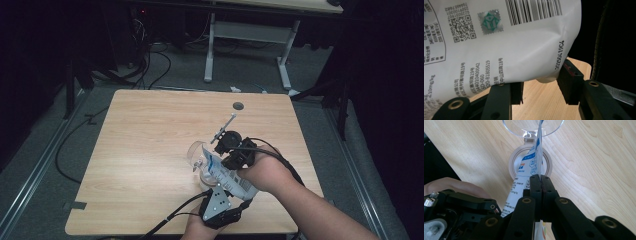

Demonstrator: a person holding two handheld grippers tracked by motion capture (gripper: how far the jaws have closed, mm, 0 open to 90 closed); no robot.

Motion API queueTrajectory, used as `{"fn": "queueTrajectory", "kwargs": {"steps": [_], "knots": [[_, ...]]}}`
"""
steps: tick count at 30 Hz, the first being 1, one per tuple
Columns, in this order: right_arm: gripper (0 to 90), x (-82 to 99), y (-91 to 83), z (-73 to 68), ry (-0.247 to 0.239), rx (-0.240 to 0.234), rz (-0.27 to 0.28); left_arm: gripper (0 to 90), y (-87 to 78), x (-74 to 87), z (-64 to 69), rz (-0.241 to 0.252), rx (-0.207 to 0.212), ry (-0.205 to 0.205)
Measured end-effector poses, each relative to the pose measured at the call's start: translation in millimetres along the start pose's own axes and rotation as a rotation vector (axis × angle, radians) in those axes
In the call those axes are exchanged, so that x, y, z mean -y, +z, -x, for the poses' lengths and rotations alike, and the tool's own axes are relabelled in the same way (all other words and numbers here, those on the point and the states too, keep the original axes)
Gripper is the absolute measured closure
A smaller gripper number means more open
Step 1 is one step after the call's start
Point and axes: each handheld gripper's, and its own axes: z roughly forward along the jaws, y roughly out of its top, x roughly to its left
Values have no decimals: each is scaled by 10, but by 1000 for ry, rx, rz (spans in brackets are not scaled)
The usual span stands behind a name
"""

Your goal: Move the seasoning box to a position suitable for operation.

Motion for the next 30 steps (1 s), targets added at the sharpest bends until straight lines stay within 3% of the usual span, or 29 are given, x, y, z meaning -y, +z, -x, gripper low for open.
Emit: {"fn": "queueTrajectory", "kwargs": {"steps": [30], "knots": [[898, -11, 19, -6, -6, -2, 7, 590, 6, -17, -1, 8, 4, -6]]}}
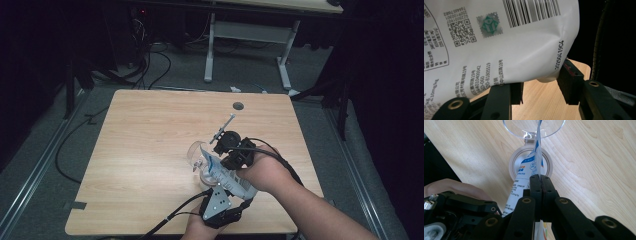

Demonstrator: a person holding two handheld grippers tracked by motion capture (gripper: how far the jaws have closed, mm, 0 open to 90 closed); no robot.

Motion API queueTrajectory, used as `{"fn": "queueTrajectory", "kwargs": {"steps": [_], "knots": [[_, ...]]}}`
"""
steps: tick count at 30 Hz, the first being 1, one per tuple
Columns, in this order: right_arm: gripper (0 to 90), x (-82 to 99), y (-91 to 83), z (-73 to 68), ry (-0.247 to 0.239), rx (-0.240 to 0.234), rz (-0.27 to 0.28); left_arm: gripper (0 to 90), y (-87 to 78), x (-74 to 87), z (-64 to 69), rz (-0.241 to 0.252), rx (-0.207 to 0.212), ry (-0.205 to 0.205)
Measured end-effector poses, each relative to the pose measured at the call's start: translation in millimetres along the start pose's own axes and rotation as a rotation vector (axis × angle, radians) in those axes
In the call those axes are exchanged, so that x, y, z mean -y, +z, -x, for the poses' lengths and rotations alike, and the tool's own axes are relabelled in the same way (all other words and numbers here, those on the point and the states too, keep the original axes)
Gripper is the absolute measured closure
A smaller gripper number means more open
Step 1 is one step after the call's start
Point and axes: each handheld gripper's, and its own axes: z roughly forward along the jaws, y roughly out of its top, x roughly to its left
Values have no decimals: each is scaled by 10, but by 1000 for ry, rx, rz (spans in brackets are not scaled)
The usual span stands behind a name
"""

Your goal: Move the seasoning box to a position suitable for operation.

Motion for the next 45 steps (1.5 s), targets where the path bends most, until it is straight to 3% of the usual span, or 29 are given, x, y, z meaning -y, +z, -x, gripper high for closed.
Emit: {"fn": "queueTrajectory", "kwargs": {"steps": [45], "knots": [[898, -35, 12, -14, -8, 9, -3, 577, -11, 5, -3, 10, 0, -2]]}}
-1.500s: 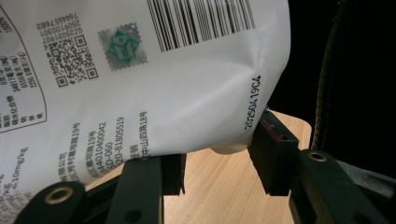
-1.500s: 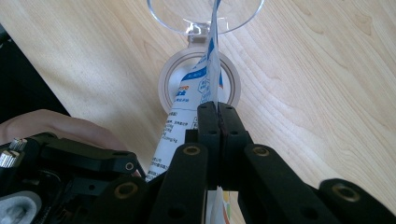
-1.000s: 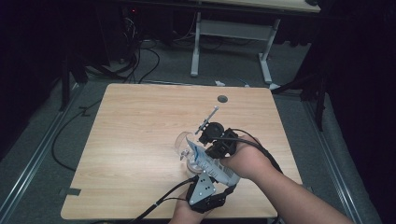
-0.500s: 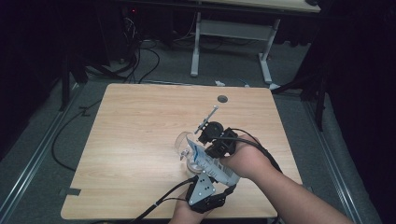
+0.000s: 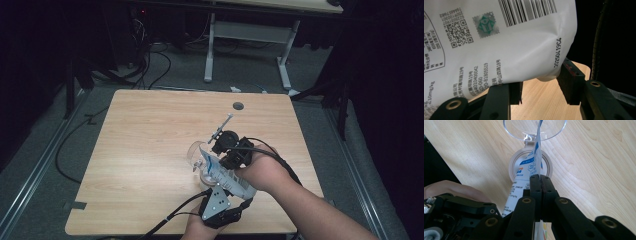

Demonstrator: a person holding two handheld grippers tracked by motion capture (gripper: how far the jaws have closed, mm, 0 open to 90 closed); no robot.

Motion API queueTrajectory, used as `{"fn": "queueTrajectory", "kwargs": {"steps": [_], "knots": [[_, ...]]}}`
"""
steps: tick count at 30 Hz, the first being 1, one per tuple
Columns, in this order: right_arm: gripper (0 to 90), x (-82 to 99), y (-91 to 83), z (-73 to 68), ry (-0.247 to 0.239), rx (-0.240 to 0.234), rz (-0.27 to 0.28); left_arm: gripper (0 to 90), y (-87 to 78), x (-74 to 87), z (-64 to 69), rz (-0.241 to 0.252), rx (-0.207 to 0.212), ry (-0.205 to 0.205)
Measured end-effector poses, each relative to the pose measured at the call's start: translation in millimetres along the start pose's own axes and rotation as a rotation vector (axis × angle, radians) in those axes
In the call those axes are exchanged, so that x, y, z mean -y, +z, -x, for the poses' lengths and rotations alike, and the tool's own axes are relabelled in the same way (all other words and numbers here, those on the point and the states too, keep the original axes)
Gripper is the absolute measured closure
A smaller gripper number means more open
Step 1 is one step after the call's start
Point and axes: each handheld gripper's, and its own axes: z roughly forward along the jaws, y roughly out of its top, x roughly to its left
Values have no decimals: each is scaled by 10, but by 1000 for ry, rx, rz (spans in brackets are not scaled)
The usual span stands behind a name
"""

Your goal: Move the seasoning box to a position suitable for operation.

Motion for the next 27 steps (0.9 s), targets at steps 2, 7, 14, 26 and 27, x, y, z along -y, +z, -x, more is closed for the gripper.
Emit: {"fn": "queueTrajectory", "kwargs": {"steps": [2, 7, 14, 26, 27], "knots": [[898, 0, 3, -1, -1, 0, -1, 577, 0, 1, 1, 0, 0, 0], [898, 2, 6, 0, -2, -1, -1, 577, 0, 2, 1, -1, 1, 0], [898, 0, 12, -3, -4, -4, 3, 577, -1, -1, 3, 1, 1, 0], [898, -18, 6, -5, -6, 3, 1, 577, 4, -33, 1, 13, 2, -14], [898, -19, 6, -6, -7, 3, 1, 577, 4, -34, 1, 14, 3, -15]]}}
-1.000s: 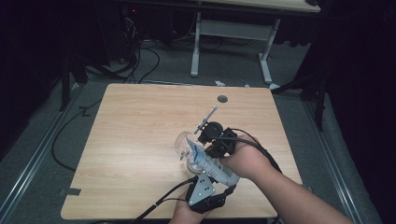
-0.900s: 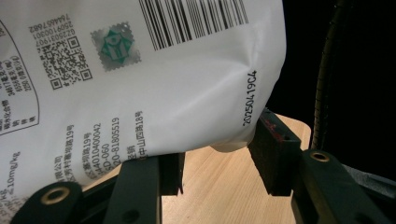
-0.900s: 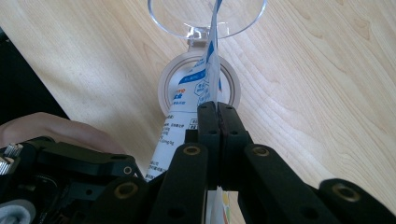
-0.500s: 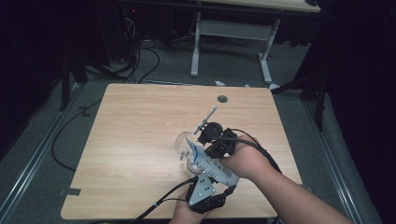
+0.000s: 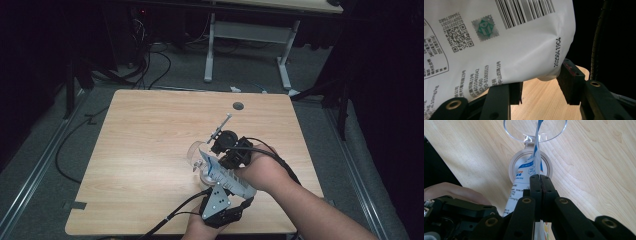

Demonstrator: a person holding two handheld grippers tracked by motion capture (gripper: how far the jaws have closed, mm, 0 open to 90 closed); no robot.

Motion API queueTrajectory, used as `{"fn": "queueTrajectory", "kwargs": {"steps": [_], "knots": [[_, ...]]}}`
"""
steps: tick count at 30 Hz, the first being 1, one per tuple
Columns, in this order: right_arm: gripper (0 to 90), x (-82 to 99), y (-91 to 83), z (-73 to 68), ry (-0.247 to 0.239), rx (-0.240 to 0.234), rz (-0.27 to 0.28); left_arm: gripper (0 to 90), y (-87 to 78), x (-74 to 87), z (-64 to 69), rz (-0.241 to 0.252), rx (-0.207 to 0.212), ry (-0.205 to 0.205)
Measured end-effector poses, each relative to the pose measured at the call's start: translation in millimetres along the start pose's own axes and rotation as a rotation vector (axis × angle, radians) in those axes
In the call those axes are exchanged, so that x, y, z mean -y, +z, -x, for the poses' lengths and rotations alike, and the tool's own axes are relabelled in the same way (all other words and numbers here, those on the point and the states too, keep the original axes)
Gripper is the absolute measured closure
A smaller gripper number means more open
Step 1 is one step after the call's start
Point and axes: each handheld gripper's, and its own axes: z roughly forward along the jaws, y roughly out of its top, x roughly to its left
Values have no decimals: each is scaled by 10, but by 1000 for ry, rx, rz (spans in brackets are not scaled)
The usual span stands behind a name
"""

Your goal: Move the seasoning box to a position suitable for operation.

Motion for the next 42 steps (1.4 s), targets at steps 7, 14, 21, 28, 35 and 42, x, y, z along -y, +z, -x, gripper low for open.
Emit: {"fn": "queueTrajectory", "kwargs": {"steps": [7, 14, 21, 28, 35, 42], "knots": [[897, -10, 0, 0, -2, 1, 8, 577, 4, -12, -13, 3, -2, -2], [897, -20, -8, -3, -5, 3, 9, 577, 1, -17, -17, 5, -4, -3], [897, -16, -9, -5, -3, 3, 8, 577, -2, -15, -17, 3, -4, 2], [897, -11, -12, -11, 4, 3, 9, 577, -7, -10, -17, 0, -4, 10], [897, 12, -8, -7, -2, 0, 11, 577, -21, 23, -11, -7, 1, 25], [897, 35, -14, -20, 1, -2, 9, 578, -51, 58, -10, -10, 11, 34]]}}
